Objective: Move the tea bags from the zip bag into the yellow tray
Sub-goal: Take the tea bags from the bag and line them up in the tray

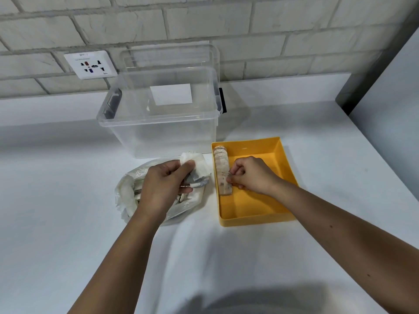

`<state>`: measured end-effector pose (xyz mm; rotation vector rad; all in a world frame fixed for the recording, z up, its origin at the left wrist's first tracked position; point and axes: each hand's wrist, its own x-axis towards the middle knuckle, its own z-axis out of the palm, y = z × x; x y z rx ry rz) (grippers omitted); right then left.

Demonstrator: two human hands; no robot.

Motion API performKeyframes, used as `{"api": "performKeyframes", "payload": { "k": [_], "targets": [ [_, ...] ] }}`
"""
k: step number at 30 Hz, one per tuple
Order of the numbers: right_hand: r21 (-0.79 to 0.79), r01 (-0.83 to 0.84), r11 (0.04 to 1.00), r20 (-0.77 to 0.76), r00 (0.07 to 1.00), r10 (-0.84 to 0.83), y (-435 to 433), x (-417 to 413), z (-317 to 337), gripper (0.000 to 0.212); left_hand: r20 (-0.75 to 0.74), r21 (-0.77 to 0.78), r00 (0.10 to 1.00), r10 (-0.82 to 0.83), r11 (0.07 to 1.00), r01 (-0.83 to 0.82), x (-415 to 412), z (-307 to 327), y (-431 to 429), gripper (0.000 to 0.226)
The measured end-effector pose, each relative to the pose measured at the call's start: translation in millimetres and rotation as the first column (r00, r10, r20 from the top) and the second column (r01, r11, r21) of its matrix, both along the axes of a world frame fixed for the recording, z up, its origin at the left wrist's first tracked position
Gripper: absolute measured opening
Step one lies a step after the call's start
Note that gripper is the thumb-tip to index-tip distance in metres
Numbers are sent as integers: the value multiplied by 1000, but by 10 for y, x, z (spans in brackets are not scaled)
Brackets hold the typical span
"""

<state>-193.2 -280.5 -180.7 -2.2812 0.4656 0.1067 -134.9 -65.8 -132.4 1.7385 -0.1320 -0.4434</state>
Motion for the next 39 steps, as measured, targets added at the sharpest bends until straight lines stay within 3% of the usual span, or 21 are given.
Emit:
{"api": "performKeyframes", "payload": {
  "k": [13, 15, 18, 19, 22, 25, 35, 39],
  "targets": [
    [-104, 73, 992, 50, 996, -68, 53, 18, 34, 26, -46, -67, 999, -22, 998, 19, -55, 15, 5, 27],
    [-1, 159, 987, 140, 977, -157, 80, -24, 190, 27, -48, -73, 999, -25, 997, 22, -77, 29, -4, 22],
    [471, 135, 872, 218, 940, -263, 226, -110, 477, 22, -32, -51, 999, -21, 999, 20, -88, 23, -2, 29],
    [543, 82, 836, 225, 945, -238, 289, -135, 541, 20, -22, -52, 999, -26, 998, 25, -94, 23, -6, 30],
    [544, -1, 839, 281, 943, -181, 445, -174, 593, 14, -5, -90, 998, -56, 994, 56, -124, 51, -25, 19],
    [535, 23, 845, 328, 915, -233, 484, -189, 560, 10, -24, -113, 996, -91, 990, 88, -146, 87, -31, 10],
    [634, 90, 768, 309, 881, -359, 439, -261, 569, 13, -106, -162, 985, -137, 980, 119, -178, 91, -42, 13],
    [631, 141, 763, 272, 881, -388, 310, -313, 547, 11, -117, -189, 991, -65, 981, 42, -154, 99, -21, 10]
  ]
}}
